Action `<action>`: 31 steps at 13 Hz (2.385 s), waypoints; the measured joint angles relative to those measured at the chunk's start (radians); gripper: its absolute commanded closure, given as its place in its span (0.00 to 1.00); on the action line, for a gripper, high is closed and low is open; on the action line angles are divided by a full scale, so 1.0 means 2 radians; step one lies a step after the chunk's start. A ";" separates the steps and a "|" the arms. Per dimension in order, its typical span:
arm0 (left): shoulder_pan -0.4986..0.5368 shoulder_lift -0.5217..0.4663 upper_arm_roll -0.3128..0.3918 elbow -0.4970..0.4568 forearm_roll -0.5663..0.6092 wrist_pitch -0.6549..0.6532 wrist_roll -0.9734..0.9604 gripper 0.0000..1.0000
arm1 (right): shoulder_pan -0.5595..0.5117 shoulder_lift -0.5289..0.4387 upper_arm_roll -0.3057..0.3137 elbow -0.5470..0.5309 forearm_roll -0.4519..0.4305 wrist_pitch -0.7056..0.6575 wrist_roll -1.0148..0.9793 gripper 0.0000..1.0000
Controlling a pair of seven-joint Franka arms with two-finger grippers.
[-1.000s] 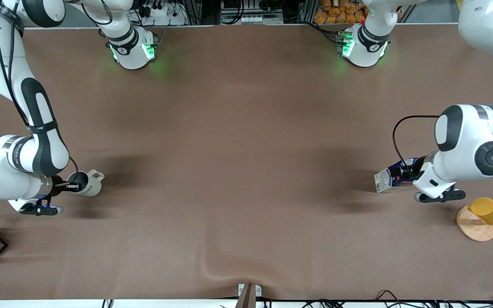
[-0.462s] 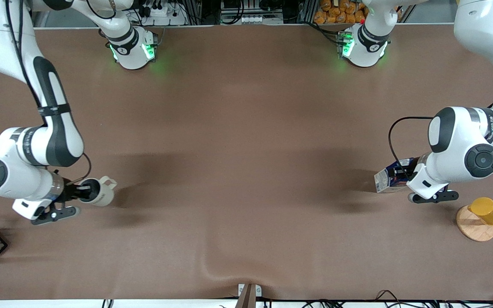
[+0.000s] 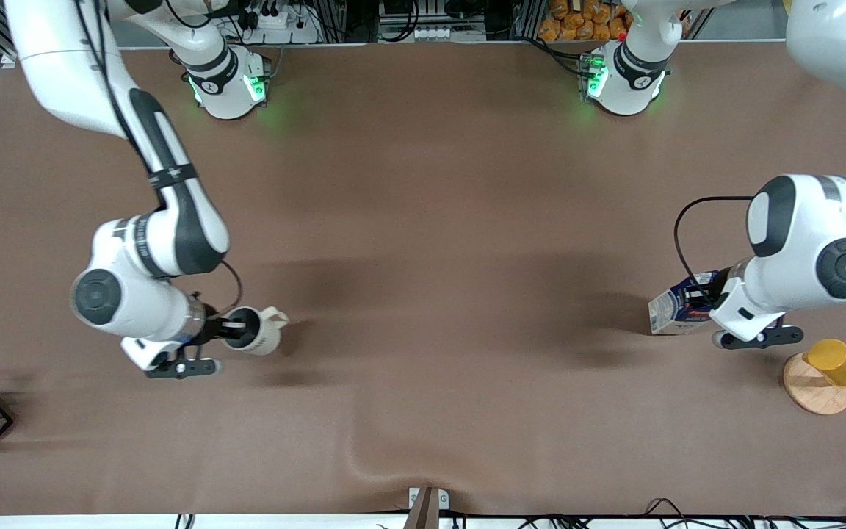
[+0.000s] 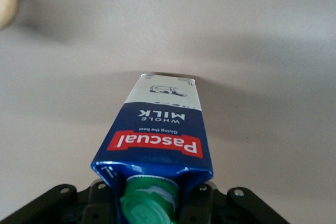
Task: Place milk next to cup
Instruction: 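Slide the mug toward the table middle with the right gripper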
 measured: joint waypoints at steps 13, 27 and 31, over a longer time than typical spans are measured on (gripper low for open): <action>-0.004 -0.083 -0.077 0.003 -0.043 -0.086 -0.076 0.64 | 0.241 0.017 0.002 0.017 0.003 0.038 0.564 1.00; -0.004 -0.096 -0.102 0.003 -0.045 -0.095 -0.095 0.64 | 0.248 0.062 -0.006 0.028 0.004 0.069 0.582 0.00; -0.004 -0.098 -0.151 0.003 -0.046 -0.097 -0.162 0.64 | 0.240 0.037 -0.010 0.081 0.004 -0.012 0.577 0.00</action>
